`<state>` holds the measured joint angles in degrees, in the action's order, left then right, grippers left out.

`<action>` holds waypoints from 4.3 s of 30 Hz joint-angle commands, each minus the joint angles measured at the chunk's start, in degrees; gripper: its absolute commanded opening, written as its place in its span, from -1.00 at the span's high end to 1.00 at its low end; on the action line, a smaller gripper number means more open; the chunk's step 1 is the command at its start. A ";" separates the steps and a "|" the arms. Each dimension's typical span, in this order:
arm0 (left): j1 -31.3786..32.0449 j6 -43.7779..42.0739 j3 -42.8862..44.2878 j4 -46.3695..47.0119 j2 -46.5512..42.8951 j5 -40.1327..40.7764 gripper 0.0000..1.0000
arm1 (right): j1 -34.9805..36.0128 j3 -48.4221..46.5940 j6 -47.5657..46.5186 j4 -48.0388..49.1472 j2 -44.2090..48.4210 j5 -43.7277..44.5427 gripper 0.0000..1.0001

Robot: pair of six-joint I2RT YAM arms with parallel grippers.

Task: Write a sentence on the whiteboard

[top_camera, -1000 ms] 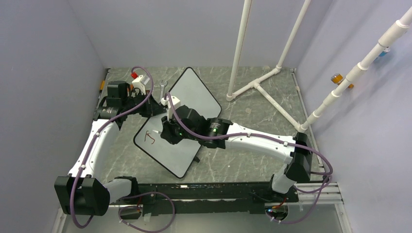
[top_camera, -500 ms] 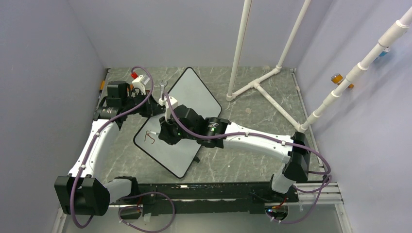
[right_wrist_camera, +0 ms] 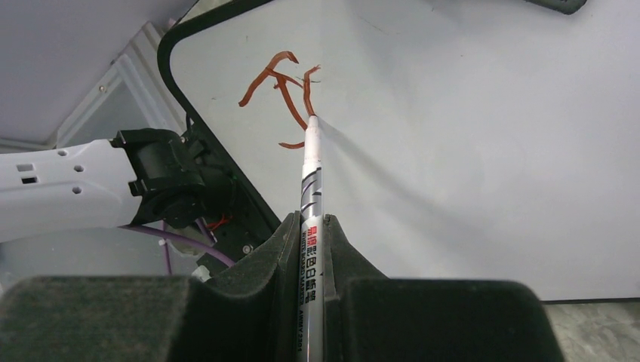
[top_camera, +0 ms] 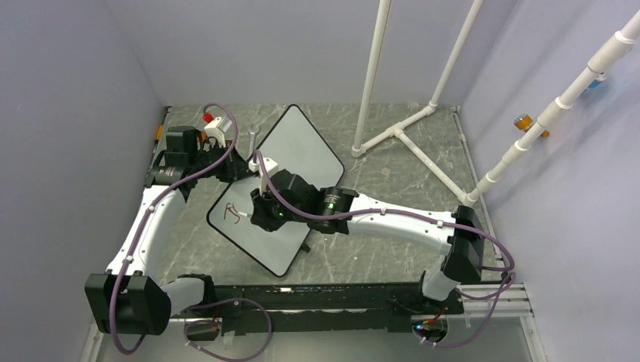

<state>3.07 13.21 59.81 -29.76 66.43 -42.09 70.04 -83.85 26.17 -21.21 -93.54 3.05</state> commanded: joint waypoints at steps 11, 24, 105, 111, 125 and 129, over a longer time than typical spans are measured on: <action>0.23 -8.73 -0.29 6.65 -2.01 4.30 1.00 | -0.25 -7.83 -1.52 -3.87 -2.44 4.66 1.00; 0.22 -8.73 -0.20 6.56 -2.01 4.29 1.00 | -0.07 -8.49 -1.44 -3.49 -2.22 2.67 1.00; 0.80 -9.60 -0.93 7.26 -3.58 2.62 1.00 | -14.84 3.50 14.32 11.02 3.49 -30.95 1.00; 0.90 -9.70 -0.95 7.29 -3.76 2.93 1.00 | -15.57 2.65 16.42 11.45 1.02 -37.61 1.00; 0.93 -9.65 -1.46 7.89 -5.28 3.23 1.00 | -17.01 0.60 23.29 9.01 -2.09 -38.69 1.00; 0.97 -9.70 -1.60 8.01 -5.70 3.34 1.00 | -17.30 -0.46 24.02 8.66 -3.32 -38.70 1.00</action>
<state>3.84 12.75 58.28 -28.99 62.67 -42.59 53.21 -81.01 47.77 -12.78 -96.05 -34.87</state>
